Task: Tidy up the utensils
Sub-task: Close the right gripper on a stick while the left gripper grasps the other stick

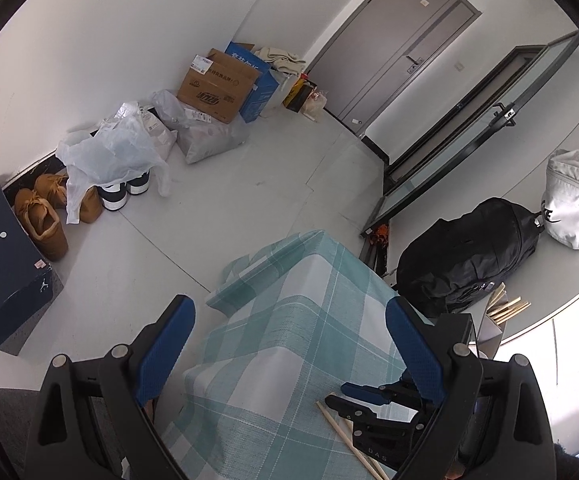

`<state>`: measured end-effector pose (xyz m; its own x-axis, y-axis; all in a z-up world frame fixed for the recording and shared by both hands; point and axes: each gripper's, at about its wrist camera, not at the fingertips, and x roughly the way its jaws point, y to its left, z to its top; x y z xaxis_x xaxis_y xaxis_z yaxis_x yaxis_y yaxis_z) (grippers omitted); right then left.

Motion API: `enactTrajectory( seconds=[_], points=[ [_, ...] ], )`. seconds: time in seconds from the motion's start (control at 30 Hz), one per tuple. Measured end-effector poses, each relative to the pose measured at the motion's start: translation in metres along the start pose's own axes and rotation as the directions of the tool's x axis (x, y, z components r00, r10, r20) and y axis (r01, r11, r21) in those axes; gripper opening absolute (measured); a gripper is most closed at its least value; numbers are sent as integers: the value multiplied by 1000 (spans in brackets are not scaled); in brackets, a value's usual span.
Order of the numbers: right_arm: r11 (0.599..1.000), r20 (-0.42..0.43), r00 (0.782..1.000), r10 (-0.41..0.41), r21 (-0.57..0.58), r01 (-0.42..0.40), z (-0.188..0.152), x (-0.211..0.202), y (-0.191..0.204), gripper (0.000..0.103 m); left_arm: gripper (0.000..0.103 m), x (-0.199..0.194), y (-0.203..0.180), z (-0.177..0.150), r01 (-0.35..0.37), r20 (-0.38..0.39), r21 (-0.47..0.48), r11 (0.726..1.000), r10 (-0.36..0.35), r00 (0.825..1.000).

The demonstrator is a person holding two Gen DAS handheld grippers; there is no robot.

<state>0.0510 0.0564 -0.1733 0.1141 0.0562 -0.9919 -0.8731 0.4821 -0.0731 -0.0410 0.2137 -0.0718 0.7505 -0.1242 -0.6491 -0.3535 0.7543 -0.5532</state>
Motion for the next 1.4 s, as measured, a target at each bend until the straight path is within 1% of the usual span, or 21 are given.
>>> enactTrajectory(
  seconds=[0.07,0.17,0.27,0.37,0.43,0.53,0.6,0.67,0.7,0.77,0.83,0.87,0.93,0.97,1.0,1.07,1.17,1.23,1.3,1.37,1.4],
  points=[
    [1000,-1,1000,6,-1,-6,0,1,3,5,93,-1,2,0,-1,1,-6,1000,1,1000],
    [1000,18,1000,-5,14,5,-3,0,2,5,93,0,5,1,-8,-6,-17,1000,8,1000],
    [996,50,999,9,83,-13,-6,-4,-10,5,93,4,7,-2,-29,-24,-29,999,29,999],
    [979,142,989,37,195,-64,-10,-21,-32,5,93,12,6,-8,-38,-67,-23,999,37,997],
    [960,212,976,48,259,-104,-17,-36,-47,5,93,19,2,-13,-15,-119,-8,1000,14,993],
    [932,302,952,47,330,-151,-32,-59,-66,5,93,31,-12,-28,18,-203,43,999,-9,979],
    [914,357,934,37,366,-176,-44,-73,-77,5,93,38,-27,-40,-1,-239,118,993,30,971],
    [897,406,914,22,395,-197,-57,-87,-85,5,93,43,-41,-53,9,-275,173,985,39,961],
    [889,433,901,12,409,-208,-64,-93,-88,5,93,45,-48,-59,19,-296,195,981,40,954],
    [874,481,877,-9,429,-227,-79,-107,-94,5,93,53,-62,-76,8,-334,254,967,80,939],
    [859,524,851,-30,450,-246,-94,-120,-100,5,86,60,-68,-86,-22,-361,290,957,131,924],
    [846,551,834,-41,463,-264,-103,-127,-104,5,84,66,-69,-91,-38,-385,295,955,155,910],
    [831,584,809,-59,478,-285,-115,-136,-107,5,74,76,-67,-96,-78,-418,279,957,194,887],
    [819,606,793,-67,487,-303,-123,-141,-110,5,74,79,-65,-96,-93,-431,260,961,202,879],
    [813,620,781,-74,491,-313,-129,-146,-113,5,73,81,-64,-96,-110,-437,245,963,211,874],
    [806,644,758,-98,499,-319,-140,-152,-116,5,73,82,-67,-92,-139,-423,240,961,232,876],
    [792,677,726,-118,505,-343,-155,-158,-123,5,70,90,-73,-89,-189,-419,248,950,281,863],
    [777,692,709,-136,519,-357,-163,-162,-130,5,61,96,-79,-92,-243,-402,288,926,347,847],
    [760,705,695,-140,526,-381,-172,-166,-137,5,53,103,-90,-99,-295,-368,351,889,421,829],
    [759,706,692,-152,532,-375,-178,-170,-141,5,45,109,-100,-108,-383,-318,420,822,529,786],
    [758,707,689,-160,535,-372,-181,-171,-143,5,32,108,-104,-111,-387,-303,428,816,534,790]
  ],
)
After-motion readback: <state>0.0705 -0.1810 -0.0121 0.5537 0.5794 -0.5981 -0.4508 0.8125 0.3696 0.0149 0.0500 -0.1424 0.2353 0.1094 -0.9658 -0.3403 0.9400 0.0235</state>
